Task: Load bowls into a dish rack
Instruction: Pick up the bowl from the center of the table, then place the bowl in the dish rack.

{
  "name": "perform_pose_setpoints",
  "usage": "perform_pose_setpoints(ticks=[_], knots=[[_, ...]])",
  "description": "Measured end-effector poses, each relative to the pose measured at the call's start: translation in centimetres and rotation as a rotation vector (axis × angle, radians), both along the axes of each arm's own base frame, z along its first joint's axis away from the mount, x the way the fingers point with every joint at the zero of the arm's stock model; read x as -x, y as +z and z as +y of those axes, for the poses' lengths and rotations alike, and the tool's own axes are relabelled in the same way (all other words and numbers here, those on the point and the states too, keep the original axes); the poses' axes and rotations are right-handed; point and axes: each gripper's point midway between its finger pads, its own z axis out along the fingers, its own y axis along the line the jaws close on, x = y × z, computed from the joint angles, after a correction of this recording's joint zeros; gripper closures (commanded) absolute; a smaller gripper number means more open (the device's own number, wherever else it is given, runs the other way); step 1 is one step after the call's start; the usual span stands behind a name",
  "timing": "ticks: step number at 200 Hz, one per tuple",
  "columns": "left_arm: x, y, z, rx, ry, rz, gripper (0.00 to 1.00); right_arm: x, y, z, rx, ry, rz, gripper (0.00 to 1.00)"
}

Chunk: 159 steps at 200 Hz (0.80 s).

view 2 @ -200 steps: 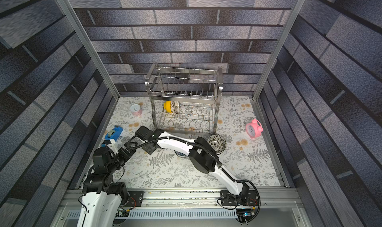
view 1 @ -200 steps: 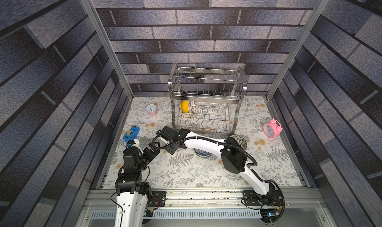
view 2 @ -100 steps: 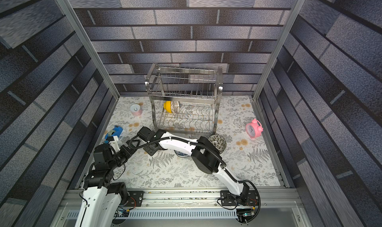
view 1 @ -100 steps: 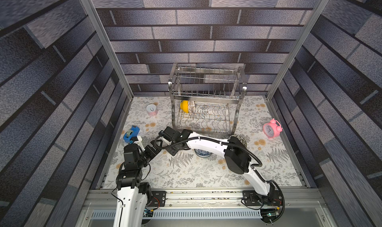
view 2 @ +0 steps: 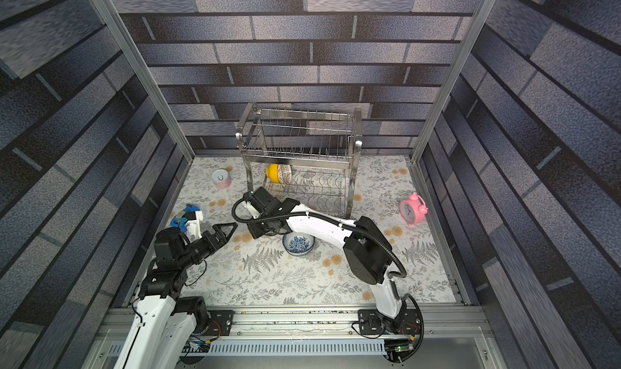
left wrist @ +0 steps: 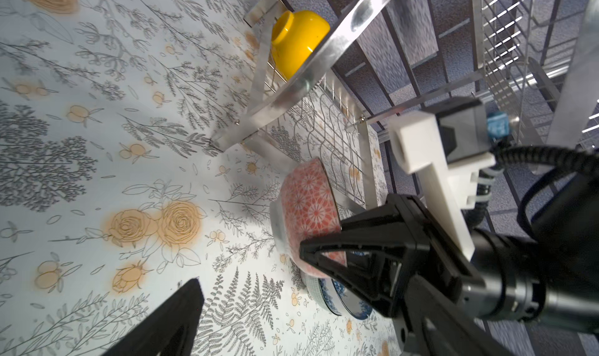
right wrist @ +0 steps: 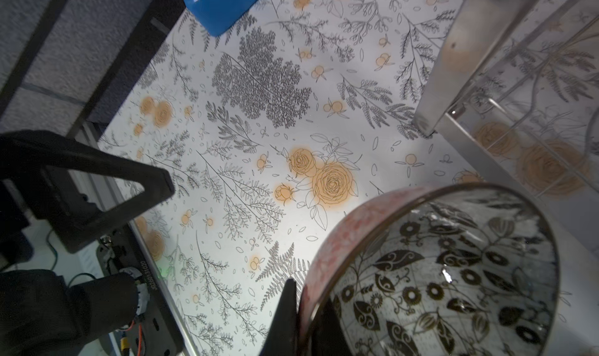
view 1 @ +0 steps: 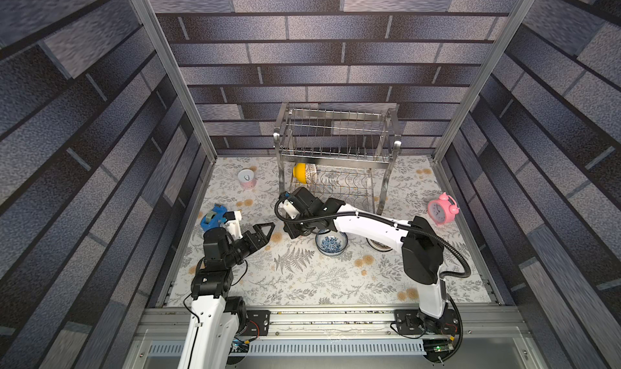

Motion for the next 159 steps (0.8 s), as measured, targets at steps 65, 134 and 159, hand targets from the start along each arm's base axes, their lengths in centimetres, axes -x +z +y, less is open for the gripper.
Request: perform_pose_setpoints(ticks=[65,134,159], knots=[[-0.6,2.6,-3.5,-0.030,-0.154,-0.053,0.00,-2.3,1.2,-2.8,-0.160,-0.116,0.101,1.00],[-1.4,3.9,-6.1,-0.047,-0.253,-0.084,0.00,-5.5,3.8,-5.5,-0.379,-0.234,0.191,1.00],[-1.7,4.8,-6.5,-0.055,-0.268,-0.107,0.00,-6.8,4.9,-6.3,-0.461,-0.270,0.212,1.00]])
